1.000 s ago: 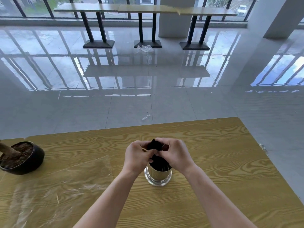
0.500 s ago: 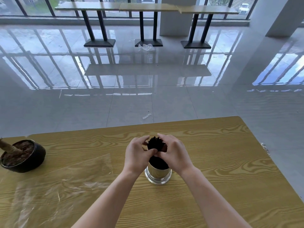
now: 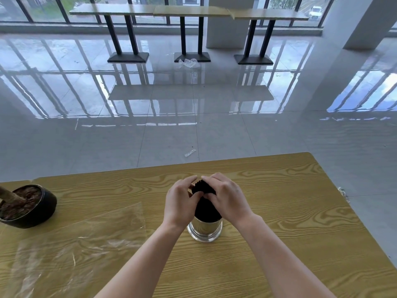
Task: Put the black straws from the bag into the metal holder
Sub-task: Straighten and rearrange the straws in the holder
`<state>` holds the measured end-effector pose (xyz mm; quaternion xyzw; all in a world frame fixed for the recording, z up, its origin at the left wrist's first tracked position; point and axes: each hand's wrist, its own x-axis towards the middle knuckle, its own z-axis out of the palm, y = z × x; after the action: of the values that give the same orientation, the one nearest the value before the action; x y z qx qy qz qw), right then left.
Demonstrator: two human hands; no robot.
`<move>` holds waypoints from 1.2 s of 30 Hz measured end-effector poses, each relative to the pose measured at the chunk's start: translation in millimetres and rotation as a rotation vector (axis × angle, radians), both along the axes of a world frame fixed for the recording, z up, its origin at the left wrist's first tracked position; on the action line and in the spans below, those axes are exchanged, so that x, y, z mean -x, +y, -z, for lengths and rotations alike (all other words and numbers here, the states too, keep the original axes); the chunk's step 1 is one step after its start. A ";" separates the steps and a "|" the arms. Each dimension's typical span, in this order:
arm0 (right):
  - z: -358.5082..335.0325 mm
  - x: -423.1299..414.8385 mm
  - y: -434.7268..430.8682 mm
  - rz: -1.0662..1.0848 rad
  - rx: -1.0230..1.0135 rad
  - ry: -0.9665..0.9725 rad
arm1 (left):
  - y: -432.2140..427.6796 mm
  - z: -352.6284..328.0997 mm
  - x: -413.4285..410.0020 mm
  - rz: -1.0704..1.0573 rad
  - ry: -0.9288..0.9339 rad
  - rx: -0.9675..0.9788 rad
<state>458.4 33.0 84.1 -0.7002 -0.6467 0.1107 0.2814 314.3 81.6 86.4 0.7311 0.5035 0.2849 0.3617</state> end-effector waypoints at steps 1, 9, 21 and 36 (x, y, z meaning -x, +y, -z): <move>1.0 -0.1 0.1 0.000 0.001 0.003 | -0.7 0.7 1.4 -0.015 -0.018 0.014; -2.2 -8.8 -13.6 0.106 0.020 0.115 | -4.3 0.8 10.6 -0.065 -0.033 0.010; -3.7 -9.0 -9.0 0.284 0.115 0.161 | -4.5 4.6 -0.7 -0.153 -0.013 0.070; -2.9 -4.8 -9.7 0.129 -0.044 -0.025 | -3.1 8.6 2.9 -0.104 -0.021 0.010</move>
<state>463.2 23.3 87.1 -0.7353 -0.6062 0.0694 0.2951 311.4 78.5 77.8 0.6990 0.5384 0.3086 0.3554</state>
